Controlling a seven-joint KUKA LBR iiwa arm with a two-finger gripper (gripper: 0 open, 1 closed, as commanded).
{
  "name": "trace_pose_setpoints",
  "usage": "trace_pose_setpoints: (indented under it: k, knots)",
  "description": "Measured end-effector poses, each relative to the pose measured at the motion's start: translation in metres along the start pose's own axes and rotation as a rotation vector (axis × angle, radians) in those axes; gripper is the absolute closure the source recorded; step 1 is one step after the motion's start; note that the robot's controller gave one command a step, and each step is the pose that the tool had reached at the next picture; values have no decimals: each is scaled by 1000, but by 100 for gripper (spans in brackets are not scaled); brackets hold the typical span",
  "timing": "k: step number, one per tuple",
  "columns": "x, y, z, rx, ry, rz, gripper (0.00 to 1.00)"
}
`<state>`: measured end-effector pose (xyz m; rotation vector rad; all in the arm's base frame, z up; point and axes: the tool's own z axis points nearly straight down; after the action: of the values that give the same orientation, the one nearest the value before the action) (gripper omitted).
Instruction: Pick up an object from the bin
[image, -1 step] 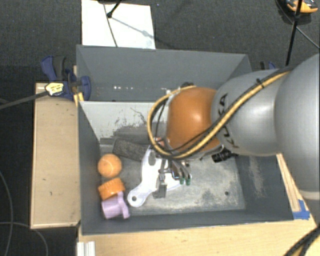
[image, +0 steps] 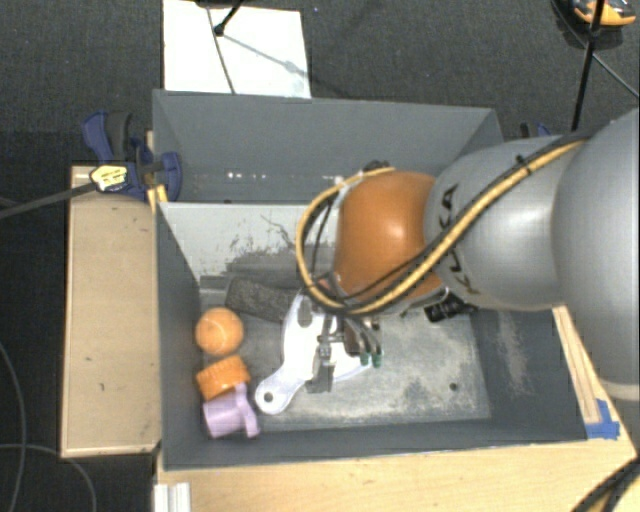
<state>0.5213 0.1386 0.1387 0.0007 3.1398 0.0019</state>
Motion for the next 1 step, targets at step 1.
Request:
trace_pose_setpoints:
  k: [1]
  knots:
    - [20, 17, 35, 0, -7, -48, 0]
